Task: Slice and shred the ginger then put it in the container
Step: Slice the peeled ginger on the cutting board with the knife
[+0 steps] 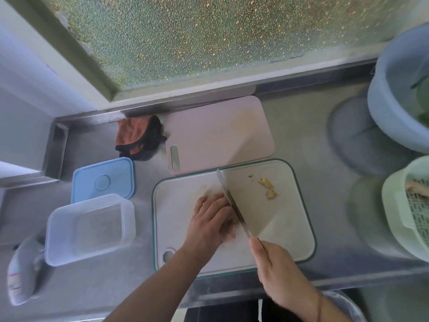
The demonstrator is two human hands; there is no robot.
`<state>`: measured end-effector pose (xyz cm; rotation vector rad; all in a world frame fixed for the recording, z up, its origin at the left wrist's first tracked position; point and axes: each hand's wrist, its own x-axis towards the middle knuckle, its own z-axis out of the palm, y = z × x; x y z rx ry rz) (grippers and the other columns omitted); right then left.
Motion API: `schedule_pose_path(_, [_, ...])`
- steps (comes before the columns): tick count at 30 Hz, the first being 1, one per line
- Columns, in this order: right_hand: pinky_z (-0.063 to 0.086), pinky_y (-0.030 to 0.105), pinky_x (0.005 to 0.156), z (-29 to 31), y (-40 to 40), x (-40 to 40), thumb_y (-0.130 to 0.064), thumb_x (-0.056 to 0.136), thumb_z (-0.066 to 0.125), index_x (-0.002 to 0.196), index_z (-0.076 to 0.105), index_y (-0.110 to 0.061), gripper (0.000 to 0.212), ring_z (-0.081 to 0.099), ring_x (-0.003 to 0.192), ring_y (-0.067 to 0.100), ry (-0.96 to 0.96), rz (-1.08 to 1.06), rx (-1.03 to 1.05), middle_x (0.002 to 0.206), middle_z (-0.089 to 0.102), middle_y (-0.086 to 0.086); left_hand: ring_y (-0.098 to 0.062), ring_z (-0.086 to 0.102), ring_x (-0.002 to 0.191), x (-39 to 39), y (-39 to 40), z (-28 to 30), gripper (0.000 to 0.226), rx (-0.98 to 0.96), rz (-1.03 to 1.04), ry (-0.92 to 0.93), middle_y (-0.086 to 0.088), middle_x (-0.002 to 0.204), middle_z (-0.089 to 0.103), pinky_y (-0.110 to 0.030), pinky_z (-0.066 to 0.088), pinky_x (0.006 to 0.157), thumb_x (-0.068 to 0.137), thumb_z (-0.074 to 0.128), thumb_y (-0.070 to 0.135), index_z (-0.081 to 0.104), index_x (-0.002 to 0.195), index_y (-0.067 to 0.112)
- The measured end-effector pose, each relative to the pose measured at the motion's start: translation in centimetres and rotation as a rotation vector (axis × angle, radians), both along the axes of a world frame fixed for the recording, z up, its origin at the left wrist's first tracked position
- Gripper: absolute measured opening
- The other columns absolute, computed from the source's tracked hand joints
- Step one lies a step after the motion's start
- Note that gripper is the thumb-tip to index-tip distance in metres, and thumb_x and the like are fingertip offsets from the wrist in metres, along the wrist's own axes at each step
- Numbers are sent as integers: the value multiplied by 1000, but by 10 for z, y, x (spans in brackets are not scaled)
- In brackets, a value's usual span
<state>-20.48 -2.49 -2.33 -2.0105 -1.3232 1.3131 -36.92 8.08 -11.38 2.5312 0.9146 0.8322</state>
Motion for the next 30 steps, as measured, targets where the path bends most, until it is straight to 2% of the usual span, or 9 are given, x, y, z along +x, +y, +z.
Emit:
schedule_pose_path(4, [38, 33, 64, 0, -9, -4, -58, 85, 20, 56, 38, -21, 51, 44, 52, 8, 25, -31, -26, 49, 47, -1, -26, 60, 125, 0, 0, -3, 29, 1, -12, 8, -5, 125, 65, -52, 48, 100, 90, 78, 22, 62, 114, 16])
schedule_pose_path(7, [37, 28, 58, -1, 17, -7, -59, 86, 18, 56, 39, -21, 53, 44, 48, 9, 9, -36, 14, 47, 41, 1, -26, 60, 123, 1, 0, -1, 31, 2, -7, 2, -4, 122, 65, -52, 47, 98, 88, 81, 22, 61, 111, 16])
schedule_pose_path(9, [33, 22, 53, -3, 25, -7, -60, 86, 16, 56, 40, -22, 54, 43, 48, 8, -15, -26, 41, 47, 41, -2, -27, 58, 124, 1, 1, 0, 27, -1, -7, -4, -3, 122, 63, -52, 45, 104, 90, 77, 27, 62, 110, 16])
schedule_pose_path(11, [32, 24, 53, -7, 21, -1, -67, 84, 14, 53, 40, -23, 59, 41, 45, 7, -14, -53, 18, 44, 41, -3, -29, 56, 124, -2, -1, 0, 24, 7, -12, 8, -2, 121, 62, -53, 41, 109, 94, 72, 30, 61, 111, 17])
schedule_pose_path(15, [25, 25, 48, -12, 14, 19, -87, 72, 16, 55, 42, -19, 75, 36, 34, 5, 94, -187, -68, 38, 39, -6, -26, 49, 113, -5, -5, 0, 22, 35, 47, 50, 5, 122, 59, -43, 40, 96, 101, 57, 43, 58, 113, 25])
schedule_pose_path(19, [36, 31, 54, 9, 14, 10, -67, 82, 22, 59, 40, -19, 56, 42, 44, 7, 30, -75, -42, 46, 43, -4, -30, 62, 103, -7, -5, -4, 25, 23, 17, 66, 7, 127, 57, -42, 44, 95, 100, 59, 42, 57, 118, 24])
schedule_pose_path(23, [36, 28, 61, 27, 5, 1, -59, 87, 20, 62, 40, -21, 50, 47, 55, 9, -66, -31, 20, 52, 44, -1, -30, 57, 105, -6, -4, -2, 25, 36, 38, 49, 8, 130, 55, -36, 41, 95, 97, 63, 39, 56, 116, 24])
schedule_pose_path(26, [37, 27, 61, 23, -4, -3, -72, 83, 11, 61, 39, -21, 62, 48, 58, 9, -79, -49, 27, 53, 47, 0, -29, 57, 105, -5, -4, -3, 23, 34, 43, 22, 7, 128, 59, -38, 43, 94, 101, 58, 42, 59, 113, 23])
schedule_pose_path(30, [35, 28, 61, 18, -11, -5, -91, 65, -1, 61, 41, -21, 81, 50, 59, 10, -56, -102, 45, 57, 53, -7, -33, 64, 101, -4, -3, -5, 21, 14, 40, 32, 3, 124, 66, -41, 44, 94, 99, 64, 36, 65, 112, 20])
